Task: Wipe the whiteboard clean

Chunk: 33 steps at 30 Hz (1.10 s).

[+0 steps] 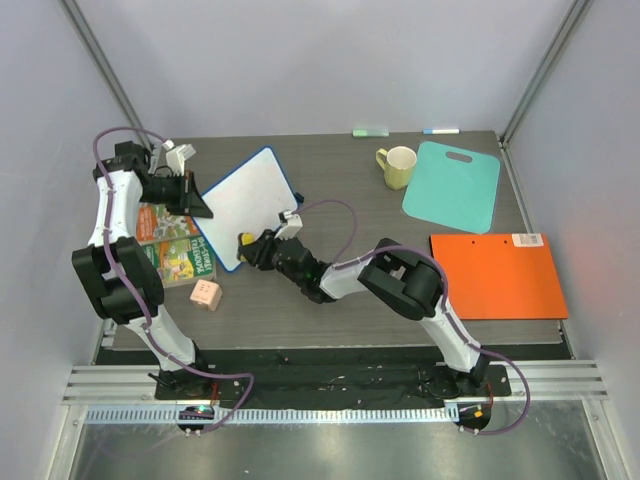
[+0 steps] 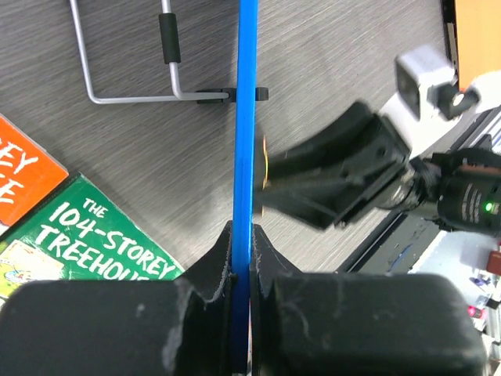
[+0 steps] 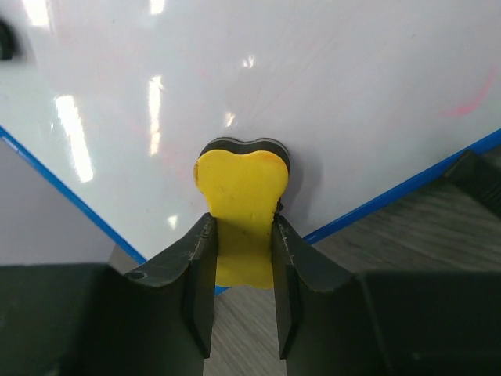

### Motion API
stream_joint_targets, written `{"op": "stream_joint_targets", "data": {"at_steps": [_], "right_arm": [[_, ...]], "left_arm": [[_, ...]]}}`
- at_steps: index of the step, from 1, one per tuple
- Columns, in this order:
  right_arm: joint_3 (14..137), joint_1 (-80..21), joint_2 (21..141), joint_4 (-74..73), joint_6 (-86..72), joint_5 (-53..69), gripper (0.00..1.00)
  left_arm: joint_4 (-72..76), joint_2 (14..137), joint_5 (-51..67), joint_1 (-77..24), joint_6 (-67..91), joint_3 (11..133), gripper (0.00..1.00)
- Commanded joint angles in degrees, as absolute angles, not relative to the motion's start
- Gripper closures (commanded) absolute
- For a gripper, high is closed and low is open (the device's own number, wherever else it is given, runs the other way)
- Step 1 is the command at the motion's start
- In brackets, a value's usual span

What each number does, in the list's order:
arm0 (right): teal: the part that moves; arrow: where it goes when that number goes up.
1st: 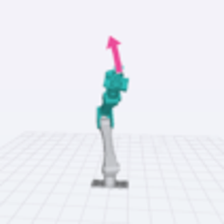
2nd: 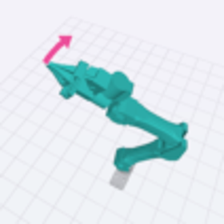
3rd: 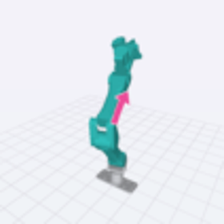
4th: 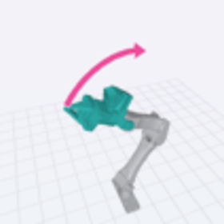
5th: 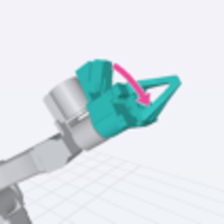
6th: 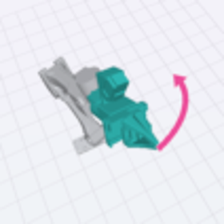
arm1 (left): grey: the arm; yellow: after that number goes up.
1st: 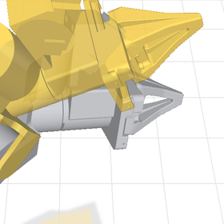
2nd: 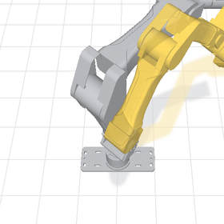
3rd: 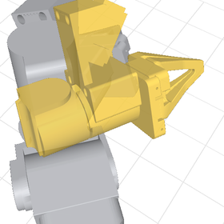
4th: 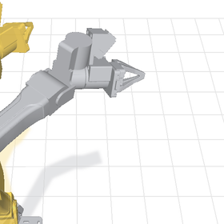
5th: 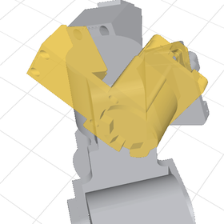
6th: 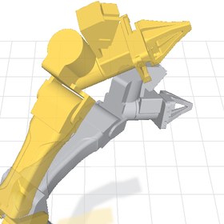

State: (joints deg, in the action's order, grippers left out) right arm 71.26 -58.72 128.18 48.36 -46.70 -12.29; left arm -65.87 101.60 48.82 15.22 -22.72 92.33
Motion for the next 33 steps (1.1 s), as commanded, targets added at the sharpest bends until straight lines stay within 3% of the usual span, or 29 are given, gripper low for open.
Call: {"op": "stream_joint_targets", "data": {"at_steps": [1, 8, 19, 33], "right_arm": [[70.1, -63.4, 131.7, 45.5, -49.6, -2.8, 0.99], [71.7, -58.7, 129.2, 43.4, -47.8, -3.8, 0.99], [67.1, -51.1, 113.7, 40.4, -43.4, -8.0, 0.99], [82.0, -43.3, 120.1, 28.7, -41.1, -11.8, 0.99]], "left_arm": [[-68.9, 100.8, 54.7, 12.7, -21.0, 93.0, 1.0], [-69.8, 100.5, 54.0, 12.7, -22.0, 92.9, 1.0], [-68.2, 98.4, 52.9, 12.9, -21.9, 90.7, 1.0], [-66.8, 97.4, 53.0, 13.1, -21.5, 89.4, 1.0]]}}
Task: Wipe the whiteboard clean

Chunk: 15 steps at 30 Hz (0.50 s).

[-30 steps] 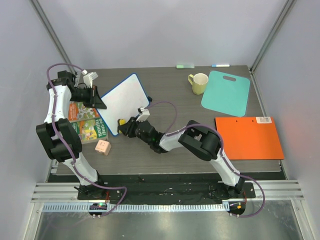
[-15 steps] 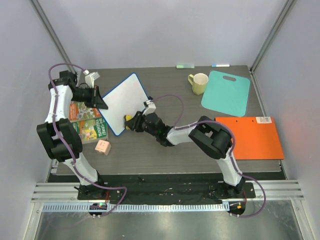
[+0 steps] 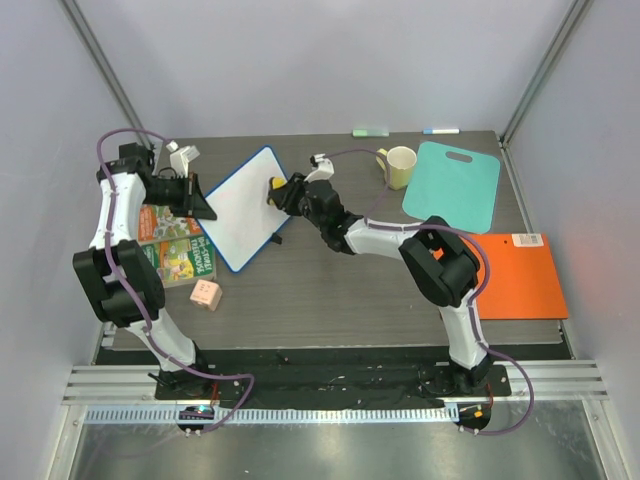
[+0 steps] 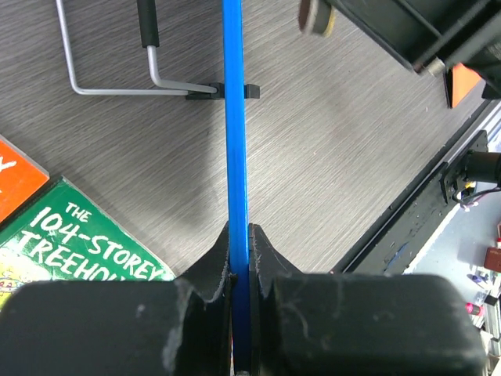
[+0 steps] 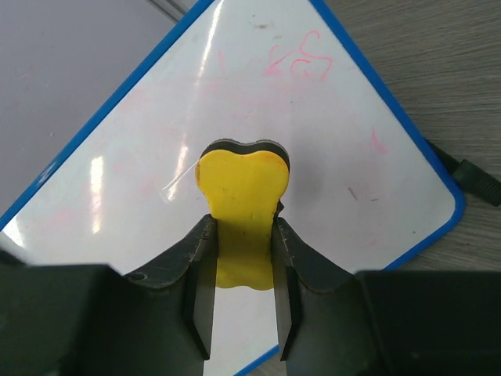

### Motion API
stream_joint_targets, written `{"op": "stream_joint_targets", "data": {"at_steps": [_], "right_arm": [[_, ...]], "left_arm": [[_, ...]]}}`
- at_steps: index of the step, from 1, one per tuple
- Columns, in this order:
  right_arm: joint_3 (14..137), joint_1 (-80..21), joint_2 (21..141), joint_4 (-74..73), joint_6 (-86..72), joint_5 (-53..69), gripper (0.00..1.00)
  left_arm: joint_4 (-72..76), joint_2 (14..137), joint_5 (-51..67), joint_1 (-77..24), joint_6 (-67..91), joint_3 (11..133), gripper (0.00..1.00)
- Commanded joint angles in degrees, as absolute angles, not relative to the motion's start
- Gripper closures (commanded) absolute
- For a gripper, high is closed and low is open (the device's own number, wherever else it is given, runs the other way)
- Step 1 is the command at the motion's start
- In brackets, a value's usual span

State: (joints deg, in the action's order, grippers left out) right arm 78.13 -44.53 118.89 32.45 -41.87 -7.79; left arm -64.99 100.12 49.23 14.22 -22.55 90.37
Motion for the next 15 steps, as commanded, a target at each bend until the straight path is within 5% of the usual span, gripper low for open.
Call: {"op": "stream_joint_targets", "data": {"at_steps": [1, 15], "right_arm": [[83.2, -43.1, 120.0, 27.3, -41.2, -12.2, 0.99], [110.9, -41.0, 131.4, 17.9, -41.4, -14.9, 0.99]], "left_arm": [[-66.6, 97.3, 52.9, 13.1, -21.4, 89.2, 1.0], [-67.1, 97.0, 52.8, 13.1, -22.2, 88.4, 1.0]]}}
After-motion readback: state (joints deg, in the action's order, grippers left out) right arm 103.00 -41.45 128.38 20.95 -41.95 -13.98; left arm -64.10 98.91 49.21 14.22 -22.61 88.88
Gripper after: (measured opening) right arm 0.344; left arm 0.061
